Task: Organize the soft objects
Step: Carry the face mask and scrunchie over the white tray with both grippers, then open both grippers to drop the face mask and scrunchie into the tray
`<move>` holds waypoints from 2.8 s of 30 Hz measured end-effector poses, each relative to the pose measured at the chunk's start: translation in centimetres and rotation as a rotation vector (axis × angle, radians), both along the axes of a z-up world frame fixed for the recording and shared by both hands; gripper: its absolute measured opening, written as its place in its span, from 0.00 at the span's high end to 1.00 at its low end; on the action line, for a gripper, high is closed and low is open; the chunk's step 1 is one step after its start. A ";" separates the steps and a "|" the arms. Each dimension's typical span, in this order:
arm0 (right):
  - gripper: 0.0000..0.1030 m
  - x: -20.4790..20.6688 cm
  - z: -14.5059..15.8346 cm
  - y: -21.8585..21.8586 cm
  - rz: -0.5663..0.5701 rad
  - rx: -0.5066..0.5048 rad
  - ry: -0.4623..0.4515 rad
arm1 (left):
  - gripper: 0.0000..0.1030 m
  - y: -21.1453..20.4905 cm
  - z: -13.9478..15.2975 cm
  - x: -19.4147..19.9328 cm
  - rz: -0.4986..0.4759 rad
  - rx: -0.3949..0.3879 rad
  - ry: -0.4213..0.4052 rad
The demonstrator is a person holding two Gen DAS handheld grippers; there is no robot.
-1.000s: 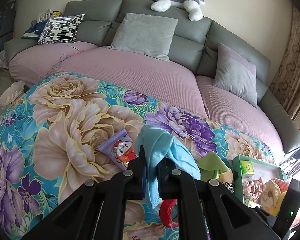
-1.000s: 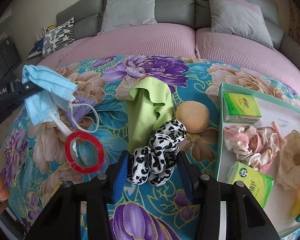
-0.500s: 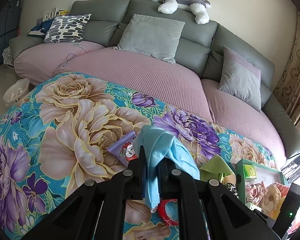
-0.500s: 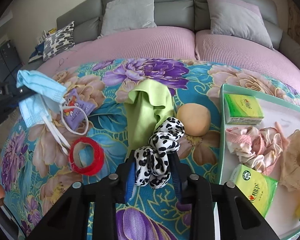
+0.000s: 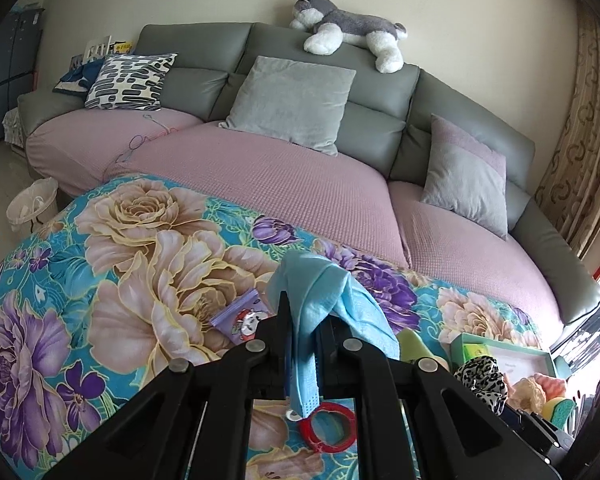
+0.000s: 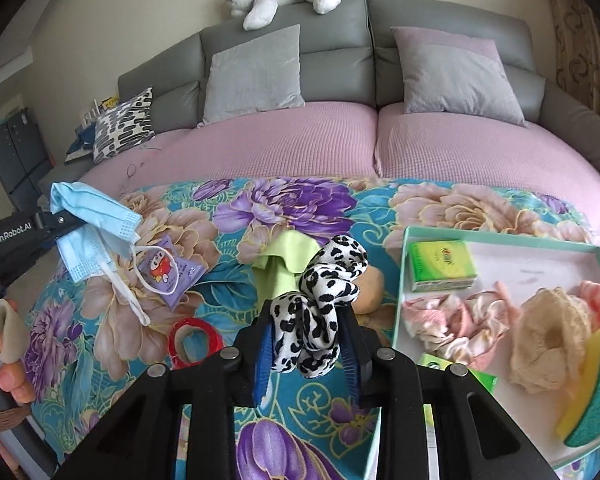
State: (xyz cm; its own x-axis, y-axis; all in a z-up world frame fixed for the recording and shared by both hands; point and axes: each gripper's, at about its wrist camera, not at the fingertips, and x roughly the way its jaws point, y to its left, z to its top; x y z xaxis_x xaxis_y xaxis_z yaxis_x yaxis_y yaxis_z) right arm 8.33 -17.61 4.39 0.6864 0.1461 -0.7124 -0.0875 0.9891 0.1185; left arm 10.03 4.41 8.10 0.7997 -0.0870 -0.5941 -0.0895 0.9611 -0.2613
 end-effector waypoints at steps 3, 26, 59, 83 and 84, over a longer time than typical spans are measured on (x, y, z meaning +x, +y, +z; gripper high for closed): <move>0.70 -0.2 0.6 -0.8 -0.018 0.000 -0.013 | 0.92 -1.0 0.2 0.0 -0.022 0.004 -0.004; 0.70 -4.5 0.8 -17.4 -0.381 0.001 -0.034 | 0.92 -19.2 -0.3 0.1 -0.418 0.031 -0.039; 0.70 -2.9 -1.3 -20.7 -0.493 -0.028 -0.042 | 0.91 -28.3 -9.0 2.9 -0.563 0.201 0.144; 0.39 -4.7 2.3 -18.9 -0.483 -0.097 -0.020 | 0.37 -24.6 -3.5 0.9 -0.543 0.201 0.137; 0.39 -4.8 2.4 -18.7 -0.479 -0.097 -0.015 | 0.37 -24.3 -3.4 0.9 -0.534 0.198 0.134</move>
State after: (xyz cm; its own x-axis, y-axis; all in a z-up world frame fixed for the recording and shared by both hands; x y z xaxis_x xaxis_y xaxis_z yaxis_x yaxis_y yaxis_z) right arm 3.58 -36.34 6.74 0.6705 -0.2553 -0.6966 0.3795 0.9248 0.0263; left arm 10.96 -19.84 4.73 0.5920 -0.3345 -0.7332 0.4010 0.9114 -0.0920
